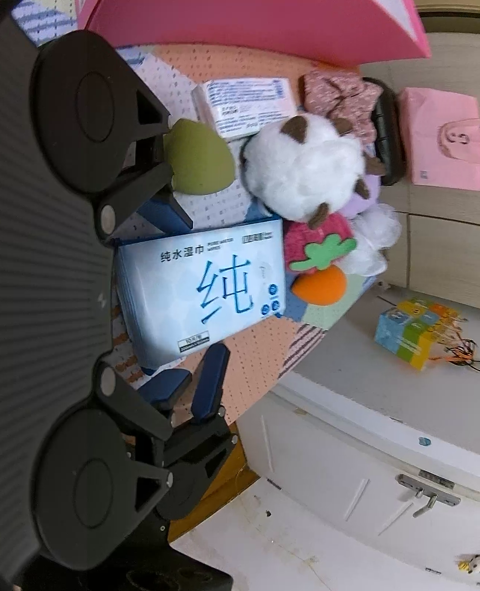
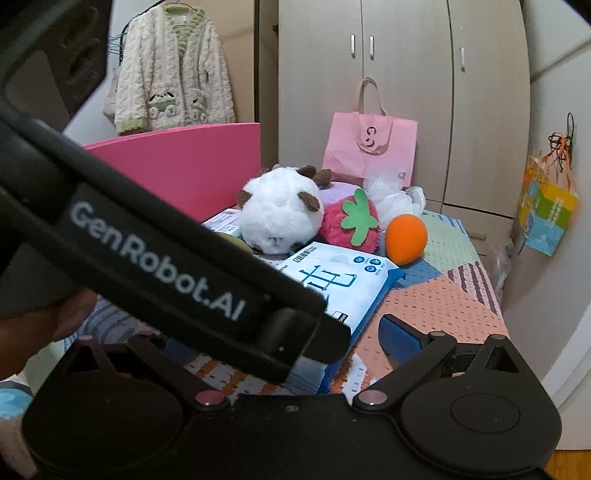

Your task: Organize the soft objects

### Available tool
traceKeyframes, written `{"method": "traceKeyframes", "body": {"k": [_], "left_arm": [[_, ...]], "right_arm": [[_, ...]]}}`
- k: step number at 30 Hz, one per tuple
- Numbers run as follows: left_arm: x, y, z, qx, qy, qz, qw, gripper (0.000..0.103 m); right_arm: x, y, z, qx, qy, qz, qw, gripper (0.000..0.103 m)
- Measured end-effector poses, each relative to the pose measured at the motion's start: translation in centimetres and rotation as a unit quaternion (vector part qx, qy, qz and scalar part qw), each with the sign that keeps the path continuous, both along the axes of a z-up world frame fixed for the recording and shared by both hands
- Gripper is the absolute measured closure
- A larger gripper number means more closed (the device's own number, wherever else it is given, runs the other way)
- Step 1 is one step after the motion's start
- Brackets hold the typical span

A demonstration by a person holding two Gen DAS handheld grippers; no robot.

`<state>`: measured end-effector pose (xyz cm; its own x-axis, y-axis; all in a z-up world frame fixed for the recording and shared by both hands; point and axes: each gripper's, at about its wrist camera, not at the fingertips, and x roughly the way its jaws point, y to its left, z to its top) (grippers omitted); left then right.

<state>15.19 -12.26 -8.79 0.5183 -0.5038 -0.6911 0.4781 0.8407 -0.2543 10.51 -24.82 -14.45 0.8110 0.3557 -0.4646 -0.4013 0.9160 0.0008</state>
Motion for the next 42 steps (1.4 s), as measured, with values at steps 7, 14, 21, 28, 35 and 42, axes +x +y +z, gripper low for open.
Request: {"method": "traceKeyframes", "body": {"k": [7, 14, 21, 28, 35, 42], "left_arm": [[-0.2, -1.0, -0.3, 0.032, -0.03, 0.006, 0.999, 0.025], [-0.5, -0.9, -0.3, 0.042, -0.042, -0.004, 0.9982, 0.034], [-0.2, -0.6, -0.3, 0.025, -0.023, 0.002, 0.9994, 0.034], [-0.3, -0.2, -0.5, 0.009, -0.027, 0.007, 0.9996, 0.034], [-0.1, 0.1, 0.0, 0.014, 0.0, -0.011, 0.9998, 0.034], [-0.8, 0.1, 0.5, 0.025, 0.011, -0.023, 0.9994, 0.034]], "right_arm": [[0.3, -0.3, 0.3, 0.007, 0.017, 0.014, 1.0, 0.015], [-0.2, -0.3, 0.2, 0.01, 0.012, 0.004, 1.0, 0.027], [-0.7, 0.0, -0.1, 0.014, -0.001, 0.0, 1.0, 0.034], [-1.1, 0.1, -0.4, 0.022, -0.016, -0.013, 1.0, 0.034], [-1.8, 0.1, -0.8, 0.033, -0.033, -0.02, 0.999, 0.034], [-2.5, 0.3, -0.3, 0.035, -0.025, -0.016, 0.999, 0.038]]}}
